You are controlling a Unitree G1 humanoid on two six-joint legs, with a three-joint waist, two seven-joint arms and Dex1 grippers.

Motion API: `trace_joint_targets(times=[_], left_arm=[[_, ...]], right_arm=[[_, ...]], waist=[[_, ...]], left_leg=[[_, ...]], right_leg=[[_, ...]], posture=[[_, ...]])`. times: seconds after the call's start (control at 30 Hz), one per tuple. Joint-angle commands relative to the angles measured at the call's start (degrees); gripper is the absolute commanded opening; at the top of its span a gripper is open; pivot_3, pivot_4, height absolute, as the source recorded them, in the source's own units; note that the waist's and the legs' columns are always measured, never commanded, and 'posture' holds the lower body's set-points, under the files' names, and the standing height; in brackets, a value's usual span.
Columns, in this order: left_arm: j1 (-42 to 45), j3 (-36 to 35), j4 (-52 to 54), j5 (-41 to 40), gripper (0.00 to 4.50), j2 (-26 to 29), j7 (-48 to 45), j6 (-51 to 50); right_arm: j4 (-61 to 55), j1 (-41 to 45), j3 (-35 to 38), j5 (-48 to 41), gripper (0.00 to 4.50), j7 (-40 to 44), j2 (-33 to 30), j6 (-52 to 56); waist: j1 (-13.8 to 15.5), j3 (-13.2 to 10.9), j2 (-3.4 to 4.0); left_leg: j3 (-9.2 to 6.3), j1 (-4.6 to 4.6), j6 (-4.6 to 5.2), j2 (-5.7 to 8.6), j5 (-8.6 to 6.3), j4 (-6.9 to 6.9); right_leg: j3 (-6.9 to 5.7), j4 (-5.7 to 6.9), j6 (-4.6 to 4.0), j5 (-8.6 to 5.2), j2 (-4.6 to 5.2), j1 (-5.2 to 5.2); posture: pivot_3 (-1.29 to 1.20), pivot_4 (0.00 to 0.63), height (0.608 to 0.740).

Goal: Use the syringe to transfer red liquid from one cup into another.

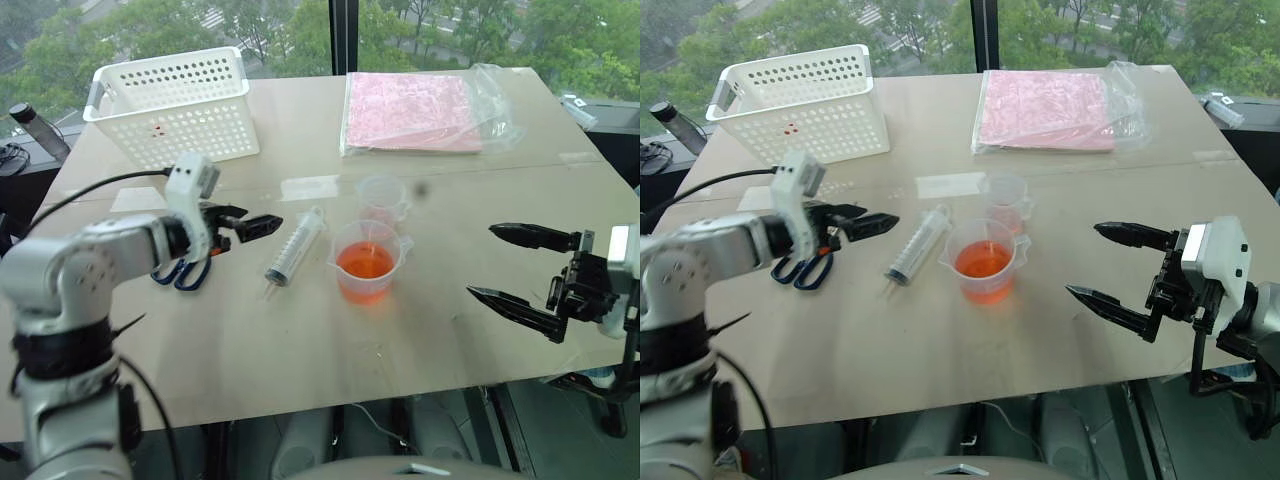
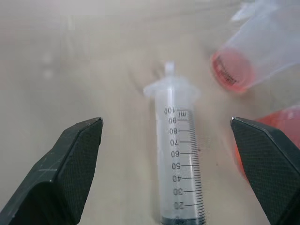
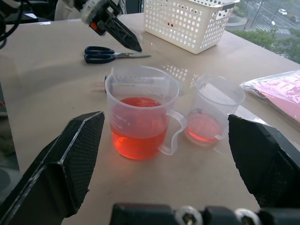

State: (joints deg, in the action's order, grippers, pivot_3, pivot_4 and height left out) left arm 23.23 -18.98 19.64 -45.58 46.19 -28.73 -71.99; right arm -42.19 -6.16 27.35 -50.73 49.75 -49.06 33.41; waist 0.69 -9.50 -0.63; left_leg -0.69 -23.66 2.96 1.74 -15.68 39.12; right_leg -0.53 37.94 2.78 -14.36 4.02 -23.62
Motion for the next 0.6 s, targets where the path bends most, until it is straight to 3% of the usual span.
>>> trace_joint_targets(times=[0.03, 0.13, 0.3, 0.47, 0.6], left_arm=[[-8.39, -6.9, 4.77, 1.16, 4.43, 2.65, -8.79, 11.09], [-20.99, -13.09, 6.45, 1.98, 4.43, 4.71, -18.52, 17.82], [-37.16, -20.08, 8.95, 2.74, 4.43, 4.23, -25.22, 22.77], [-47.05, -22.44, 11.04, 4.31, 4.43, 0.9, -27.28, 27.92], [-49.18, -22.28, 11.19, 4.33, 4.43, -1.04, -26.19, 30.15]], right_arm=[[-0.15, -2.91, 4.31, -0.3, 4.5, 2.15, -1.15, -0.67], [0.37, -7.96, 9.05, 0.32, 4.5, 4.96, -1.89, -0.56], [1.79, -15.05, 15.49, 1.35, 4.5, 8.86, -1.79, -1.1], [4.02, -19.39, 17.62, 2.77, 4.5, 11.63, -0.04, -2.62], [5.95, -21.12, 17.3, 4.4, 4.5, 13.89, 0.72, -4.87]], waist=[[0.23, 0.0, 0.0], [0.27, 0.0, 0.0], [0.22, 0.06, 0.03], [0.37, 0.14, 0.03], [0.35, 0.15, 0.03]], left_leg=[[-0.01, -0.02, 0.0, -0.01, 0.0, 0.0], [-0.04, -0.02, 0.02, -0.01, -0.01, 0.02], [0.0, -0.02, 0.11, -0.04, -0.07, -0.01], [-0.01, 0.05, 0.38, -0.05, -0.23, 0.0], [-0.01, 0.06, 0.43, -0.05, -0.26, 0.02]], right_leg=[[-0.01, 0.0, -0.01, 0.0, 0.0, -0.02], [-0.06, -0.02, -0.01, -0.01, 0.04, 0.03], [-0.05, -0.12, -0.03, -0.02, 0.08, 0.06], [-0.06, -0.12, -0.22, -0.12, 0.15, 0.17], [-0.07, -0.11, -0.22, -0.13, 0.16, 0.18]], posture=[[0.0, 0.15, 0.74], [0.0, 0.15, 0.74], [0.0, 0.15, 0.74], [0.0, 0.15, 0.74], [0.0, 0.15, 0.74]])
